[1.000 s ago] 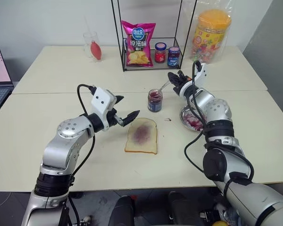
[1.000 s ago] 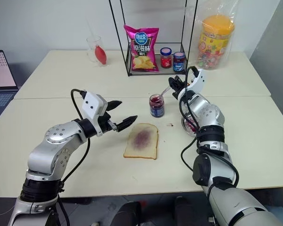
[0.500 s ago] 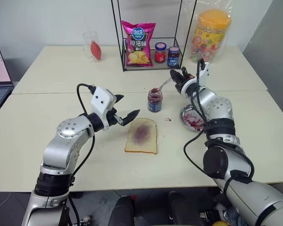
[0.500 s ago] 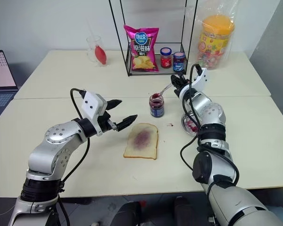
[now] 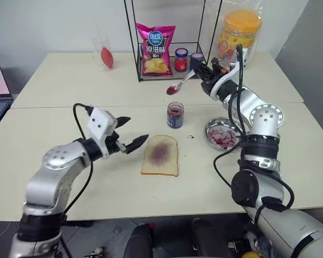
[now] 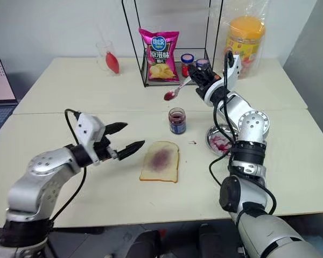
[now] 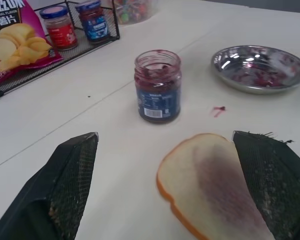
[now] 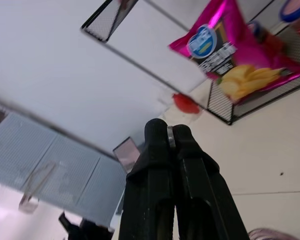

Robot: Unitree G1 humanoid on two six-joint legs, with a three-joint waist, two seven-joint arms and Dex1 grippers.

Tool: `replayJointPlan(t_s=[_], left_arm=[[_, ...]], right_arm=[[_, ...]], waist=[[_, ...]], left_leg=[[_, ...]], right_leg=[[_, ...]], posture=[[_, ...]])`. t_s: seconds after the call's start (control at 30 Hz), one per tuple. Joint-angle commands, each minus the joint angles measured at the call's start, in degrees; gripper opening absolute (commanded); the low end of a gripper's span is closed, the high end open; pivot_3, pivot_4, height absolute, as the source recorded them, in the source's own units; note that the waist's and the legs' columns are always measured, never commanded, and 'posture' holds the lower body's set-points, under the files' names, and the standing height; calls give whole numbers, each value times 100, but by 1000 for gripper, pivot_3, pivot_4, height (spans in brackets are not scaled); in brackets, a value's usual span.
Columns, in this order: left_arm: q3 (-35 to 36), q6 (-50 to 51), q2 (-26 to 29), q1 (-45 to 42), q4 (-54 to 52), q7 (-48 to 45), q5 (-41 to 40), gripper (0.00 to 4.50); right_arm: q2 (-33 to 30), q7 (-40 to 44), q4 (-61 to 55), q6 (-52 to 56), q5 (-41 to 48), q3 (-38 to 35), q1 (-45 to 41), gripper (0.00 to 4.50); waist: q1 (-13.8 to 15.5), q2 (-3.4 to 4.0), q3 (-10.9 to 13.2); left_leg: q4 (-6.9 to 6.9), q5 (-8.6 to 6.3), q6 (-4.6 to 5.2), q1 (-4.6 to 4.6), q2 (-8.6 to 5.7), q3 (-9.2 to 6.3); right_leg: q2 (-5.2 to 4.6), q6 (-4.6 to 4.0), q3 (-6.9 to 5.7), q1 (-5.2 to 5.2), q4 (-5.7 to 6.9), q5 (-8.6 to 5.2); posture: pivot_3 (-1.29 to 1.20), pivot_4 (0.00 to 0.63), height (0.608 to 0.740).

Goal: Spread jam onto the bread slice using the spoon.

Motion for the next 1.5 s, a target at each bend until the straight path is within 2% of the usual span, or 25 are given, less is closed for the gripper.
replayJointPlan(t_s=[0.03, 0.17, 0.3, 0.67, 1.13, 1.37, 1.5], left_arm=[[348, -106, 264, 505, -405, -252, -138, 4500], [344, -274, 592, 1309, -605, -726, -91, 4500], [354, -704, 811, 2200, -689, -1201, 77, 4500], [99, -1182, 704, 2117, -469, -1162, 371, 4500], [-129, -1122, 595, 1792, -504, -994, 401, 4500], [-194, -1206, 573, 1671, -361, -979, 435, 4500], [-175, -1355, 535, 1639, -202, -974, 480, 4500]], right_arm=[[54, 250, -1324, 475, 213, 806, 641, 7], [88, 466, -1949, 473, 52, 1453, 1258, 7], [-99, 911, -2335, 184, -502, 2415, 1743, 7], [-108, 1543, -1899, -795, -1649, 3451, 2082, 7], [-326, 2186, -1274, -1794, -2721, 3799, 2133, 7], [-687, 2263, -1440, -2307, -3312, 3846, 2130, 7], [-761, 2226, -1882, -2099, -3174, 3658, 2143, 7]], waist=[[-1, -2, -1], [-8, -4, -3], [-28, -4, -3], [-13, -13, -8], [-8, -15, -9], [28, -16, -10], [35, -16, -10]], left_leg=[[2, 0, 0, 0, 0, 0], [0, 0, 0, 3, 0, 2], [-2, 0, 0, 3, 7, 13], [2, 1, 0, 4, 9, 16], [1, 1, 0, 4, 10, 15], [4, 1, -1, 5, 7, 14], [6, 2, -1, 5, 7, 12]], right_leg=[[0, 0, 1, -1, 0, 0], [-1, -6, 3, 0, 0, -7], [0, -23, 5, -11, 1, -19], [1, 2, 5, -13, 2, -32], [1, 2, 3, -13, 3, -32], [0, 4, 3, -9, 3, -31], [0, 6, 4, -8, 3, -29]], posture=[[0, 150, 740], [0, 150, 740], [0, 150, 740], [0, 150, 740], [0, 150, 740], [0, 150, 740], [0, 150, 740]])
